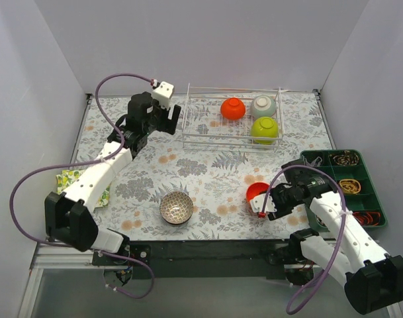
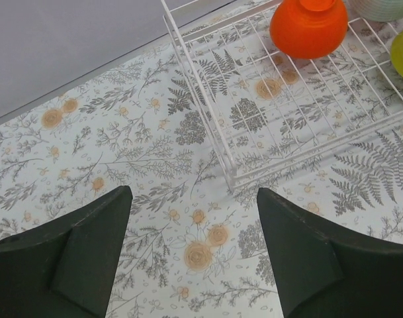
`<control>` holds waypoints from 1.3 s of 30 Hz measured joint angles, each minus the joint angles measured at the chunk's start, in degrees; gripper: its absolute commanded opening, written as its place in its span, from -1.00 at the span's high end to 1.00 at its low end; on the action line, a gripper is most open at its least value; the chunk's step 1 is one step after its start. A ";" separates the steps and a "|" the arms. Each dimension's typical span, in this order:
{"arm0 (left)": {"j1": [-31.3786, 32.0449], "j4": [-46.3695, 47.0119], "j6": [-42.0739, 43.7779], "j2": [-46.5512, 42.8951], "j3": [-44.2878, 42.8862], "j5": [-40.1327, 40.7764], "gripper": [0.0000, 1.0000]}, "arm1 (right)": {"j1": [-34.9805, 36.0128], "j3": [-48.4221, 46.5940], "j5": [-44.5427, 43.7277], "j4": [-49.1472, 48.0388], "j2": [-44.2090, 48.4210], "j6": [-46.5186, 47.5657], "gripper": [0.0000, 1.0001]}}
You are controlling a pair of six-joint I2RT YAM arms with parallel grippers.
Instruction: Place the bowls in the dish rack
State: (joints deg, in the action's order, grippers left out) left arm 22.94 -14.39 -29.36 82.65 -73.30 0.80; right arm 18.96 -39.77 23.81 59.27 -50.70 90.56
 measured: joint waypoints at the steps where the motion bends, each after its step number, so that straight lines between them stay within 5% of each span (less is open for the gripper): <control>1: 0.00 -0.17 0.17 -2.01 1.55 -0.07 -0.54 | 0.37 0.79 -0.55 0.42 0.02 0.94 -0.11; 10: -3.58 -2.99 0.48 -11.93 6.38 -3.19 -0.55 | 2.78 3.37 -3.17 -1.16 -1.09 0.31 0.14; 17: -6.64 -3.80 -0.55 -12.15 6.38 -5.92 -0.55 | 6.16 6.05 -4.02 -3.74 -1.05 -2.12 0.57; 20: -6.71 -3.85 -0.59 -12.13 6.38 -6.51 -0.55 | 7.34 6.78 -4.52 -3.91 -0.52 -3.13 0.92; 24: -6.71 -3.93 -0.68 -12.09 6.25 -7.52 -0.55 | 8.26 6.19 -4.98 -3.19 1.05 -4.68 0.97; 30: -6.71 -4.50 -0.68 -11.21 3.39 -9.27 -0.52 | 8.57 -12.11 -2.64 2.32 -0.55 -12.55 0.97; 34: -6.71 -4.44 -1.05 -8.39 -0.76 -13.03 -0.47 | 8.57 -28.00 1.22 -2.01 -7.74 -25.75 0.97; 39: -5.92 -4.57 -1.16 -0.50 -7.58 -15.74 -0.45 | 8.39 -36.96 7.43 -13.64 -19.04 -44.26 0.97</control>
State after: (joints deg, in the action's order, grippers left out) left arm 17.02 -18.96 -30.52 82.15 -80.88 -14.94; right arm 27.35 -76.73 31.24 45.63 -69.73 46.30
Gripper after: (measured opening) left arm 0.732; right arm 0.045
